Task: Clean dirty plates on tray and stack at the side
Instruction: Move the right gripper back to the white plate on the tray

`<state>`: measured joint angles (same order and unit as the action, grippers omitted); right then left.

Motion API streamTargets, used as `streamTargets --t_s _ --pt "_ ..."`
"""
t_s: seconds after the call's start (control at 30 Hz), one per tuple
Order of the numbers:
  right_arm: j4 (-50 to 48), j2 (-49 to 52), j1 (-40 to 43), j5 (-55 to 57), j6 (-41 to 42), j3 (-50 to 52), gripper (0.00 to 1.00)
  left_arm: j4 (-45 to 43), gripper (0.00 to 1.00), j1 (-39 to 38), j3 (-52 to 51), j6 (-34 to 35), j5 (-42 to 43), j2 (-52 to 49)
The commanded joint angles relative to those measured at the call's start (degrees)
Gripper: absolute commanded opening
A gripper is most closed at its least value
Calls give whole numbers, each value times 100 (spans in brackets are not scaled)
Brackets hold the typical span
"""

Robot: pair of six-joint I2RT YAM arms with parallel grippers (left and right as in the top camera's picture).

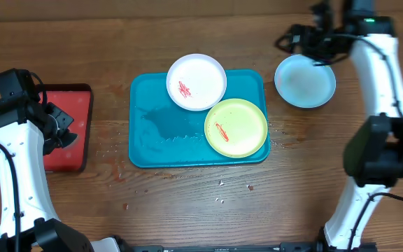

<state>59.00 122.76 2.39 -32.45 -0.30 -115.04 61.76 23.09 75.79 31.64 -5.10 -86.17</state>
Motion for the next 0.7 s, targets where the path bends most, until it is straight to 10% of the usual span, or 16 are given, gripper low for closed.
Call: streamTargets --t_s 0.0,0.3,0.67 --pt "-398 337 -938 765 -166 -35 100 -11 4 9 11 96 33 -7" --pt "-1443 1268 -2291 2717 -125 -35 95 -111 4 9 -197 96 72 -7" --pt "-1781 1582 -2568 3069 -127 -31 40 -199 5 9 -197 96 72 -7"
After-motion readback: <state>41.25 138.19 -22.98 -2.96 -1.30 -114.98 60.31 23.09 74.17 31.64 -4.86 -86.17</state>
